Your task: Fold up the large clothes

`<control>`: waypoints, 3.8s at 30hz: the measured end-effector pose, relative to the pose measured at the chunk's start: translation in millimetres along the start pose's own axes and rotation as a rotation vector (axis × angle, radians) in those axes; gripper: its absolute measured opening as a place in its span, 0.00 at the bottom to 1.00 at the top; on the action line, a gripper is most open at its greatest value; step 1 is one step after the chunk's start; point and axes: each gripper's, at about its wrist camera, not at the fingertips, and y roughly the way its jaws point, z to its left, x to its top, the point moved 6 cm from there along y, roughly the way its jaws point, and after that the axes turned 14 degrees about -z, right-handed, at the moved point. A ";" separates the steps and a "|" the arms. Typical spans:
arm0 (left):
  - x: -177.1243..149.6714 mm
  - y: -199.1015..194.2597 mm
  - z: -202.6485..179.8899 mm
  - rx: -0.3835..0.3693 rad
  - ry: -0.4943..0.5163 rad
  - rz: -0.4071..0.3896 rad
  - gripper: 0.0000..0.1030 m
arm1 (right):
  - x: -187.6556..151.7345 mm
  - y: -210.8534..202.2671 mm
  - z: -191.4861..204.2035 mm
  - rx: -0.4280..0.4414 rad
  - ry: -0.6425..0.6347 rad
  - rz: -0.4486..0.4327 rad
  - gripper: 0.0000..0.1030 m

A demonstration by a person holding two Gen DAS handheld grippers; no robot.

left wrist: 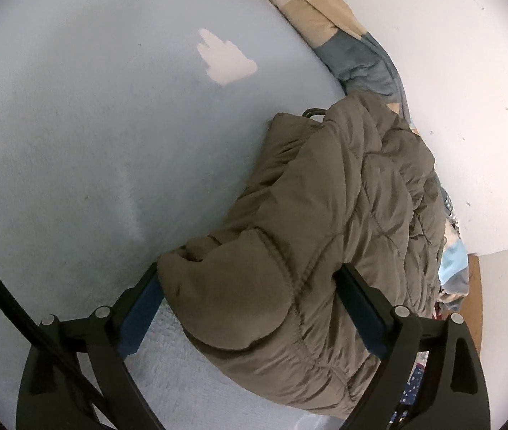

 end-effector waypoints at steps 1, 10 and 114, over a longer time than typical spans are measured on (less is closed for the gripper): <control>0.1 -0.2 -1.1 -0.002 0.012 -0.004 0.91 | 0.9 2.6 0.3 0.006 -0.006 0.002 0.85; -1.8 -21.9 -53.8 0.104 0.417 -0.147 0.50 | -1.4 -4.8 48.1 -0.055 -0.331 -0.063 0.38; -195.7 -176.1 -47.3 0.123 1.018 -0.302 0.87 | -135.5 -207.6 7.9 -0.317 -0.906 -0.135 0.54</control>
